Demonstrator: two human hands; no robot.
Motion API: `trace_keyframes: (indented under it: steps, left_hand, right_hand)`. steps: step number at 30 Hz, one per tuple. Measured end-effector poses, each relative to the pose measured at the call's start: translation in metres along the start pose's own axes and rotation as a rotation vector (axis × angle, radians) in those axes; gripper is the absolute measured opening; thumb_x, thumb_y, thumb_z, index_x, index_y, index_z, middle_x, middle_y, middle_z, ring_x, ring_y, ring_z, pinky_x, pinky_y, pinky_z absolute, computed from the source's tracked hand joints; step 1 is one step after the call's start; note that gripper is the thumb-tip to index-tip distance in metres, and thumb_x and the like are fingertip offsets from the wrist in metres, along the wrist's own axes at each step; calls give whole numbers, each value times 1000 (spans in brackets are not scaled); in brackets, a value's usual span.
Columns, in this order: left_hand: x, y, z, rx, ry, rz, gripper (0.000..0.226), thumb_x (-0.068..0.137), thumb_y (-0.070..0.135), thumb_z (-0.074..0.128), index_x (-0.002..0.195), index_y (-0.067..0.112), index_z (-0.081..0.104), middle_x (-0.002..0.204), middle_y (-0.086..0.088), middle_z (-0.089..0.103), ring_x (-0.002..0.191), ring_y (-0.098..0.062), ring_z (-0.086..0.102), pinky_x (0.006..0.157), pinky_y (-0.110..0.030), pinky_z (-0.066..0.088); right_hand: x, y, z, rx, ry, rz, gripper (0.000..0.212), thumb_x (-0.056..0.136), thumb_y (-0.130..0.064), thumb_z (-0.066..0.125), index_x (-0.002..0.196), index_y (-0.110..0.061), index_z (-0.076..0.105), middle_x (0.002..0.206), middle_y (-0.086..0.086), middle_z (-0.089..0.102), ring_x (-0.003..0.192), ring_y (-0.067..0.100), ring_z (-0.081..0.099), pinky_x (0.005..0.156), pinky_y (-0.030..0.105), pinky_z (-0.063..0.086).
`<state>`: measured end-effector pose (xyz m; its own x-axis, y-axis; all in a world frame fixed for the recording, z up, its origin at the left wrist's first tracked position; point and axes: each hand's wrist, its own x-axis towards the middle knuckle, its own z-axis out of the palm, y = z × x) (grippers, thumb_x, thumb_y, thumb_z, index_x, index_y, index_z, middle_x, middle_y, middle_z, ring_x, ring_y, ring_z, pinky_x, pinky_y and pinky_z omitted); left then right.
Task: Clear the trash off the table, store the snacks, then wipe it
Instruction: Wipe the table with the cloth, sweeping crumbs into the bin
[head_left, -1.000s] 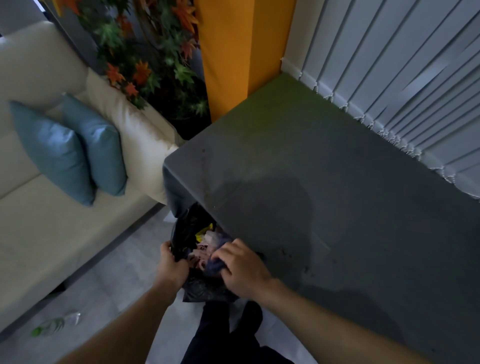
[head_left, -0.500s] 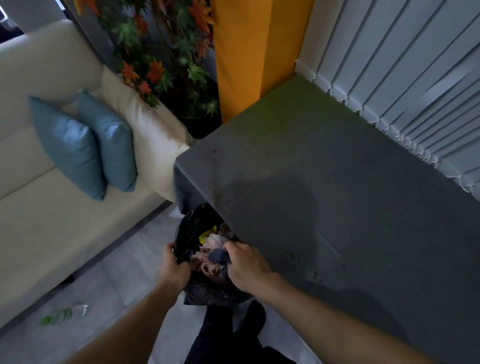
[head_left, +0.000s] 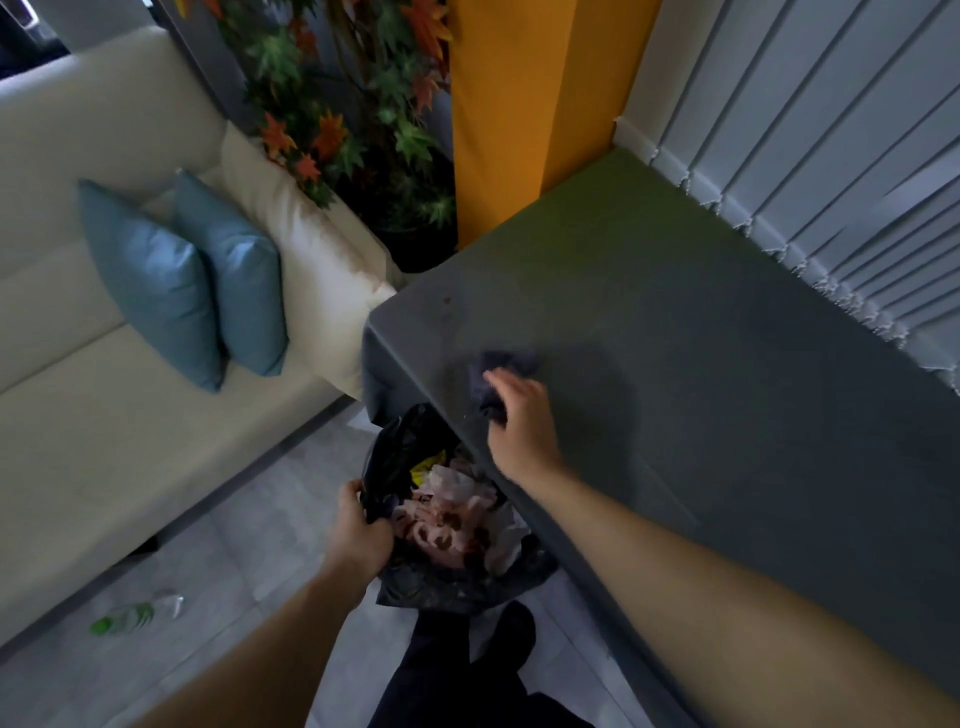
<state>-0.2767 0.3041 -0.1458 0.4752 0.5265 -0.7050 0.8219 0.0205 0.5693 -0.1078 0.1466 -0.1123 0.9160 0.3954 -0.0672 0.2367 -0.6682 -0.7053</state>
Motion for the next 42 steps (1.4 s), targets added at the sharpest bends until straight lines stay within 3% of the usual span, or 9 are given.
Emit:
trace_keyframes:
  steps: [5,13,16,22,25,28,31,37,42]
  left_hand:
    - [3,-1,1,-8,0,4,47,92,7,58,127,30,37,111,-10,58,101,-30,60,83,-52,57]
    - [4,-3,2,10,0,-7,52,92,3,51,134,29,35,102,-1,54,99,-27,58,63,-37,57]
    - [5,-5,2,2,-3,-20,51,92,5,53,133,29,34,106,-4,57,101,-29,59,69,-41,58]
    - [4,-6,2,16,-1,-17,55,91,7,57,135,30,33,105,-2,55,96,-26,58,58,-31,53]
    - [5,-7,2,24,-4,-26,55,92,7,55,136,30,32,110,-5,54,100,-28,58,58,-31,54]
    - [4,-7,2,22,-15,-30,57,92,6,55,137,32,30,114,-6,54,104,-30,58,61,-34,57]
    - [4,-7,4,5,-18,-34,59,92,7,56,138,32,30,118,-8,55,105,-30,59,63,-36,58]
    - [2,-6,6,14,18,-14,54,91,8,58,134,30,32,115,-11,56,104,-33,58,84,-54,57]
    - [1,-6,4,22,27,5,55,90,8,59,134,29,34,117,-12,55,103,-33,58,86,-53,57]
  right_hand:
    - [-45,-15,15,-60,-443,-249,49,75,-9,65,124,-14,65,116,11,66,110,28,52,94,35,47]
    - [-76,0,1,-150,-458,-110,20,81,-11,65,101,-14,65,99,12,68,93,34,64,73,42,53]
    - [-74,-2,-2,-145,-375,-60,15,94,-28,58,103,-17,59,95,10,69,85,32,65,68,45,53]
    - [-55,1,-25,69,106,-70,35,72,-8,70,106,-12,59,106,6,60,99,27,58,82,38,49]
    - [-33,20,-40,18,336,107,41,77,2,63,117,-4,59,117,13,59,110,33,52,94,42,45]
    - [-26,33,-41,-115,99,211,44,87,-2,59,130,-6,57,136,10,57,128,33,44,107,44,39]
    - [-48,28,-27,-201,-120,-16,52,85,-5,62,136,-11,58,147,3,50,134,28,39,115,37,31]
    - [-98,11,3,-63,-464,-320,47,78,-5,66,124,-14,68,126,4,66,120,24,55,101,36,47]
    - [-104,13,10,34,-323,-207,38,72,4,66,109,-4,71,116,12,67,108,29,64,92,34,52]
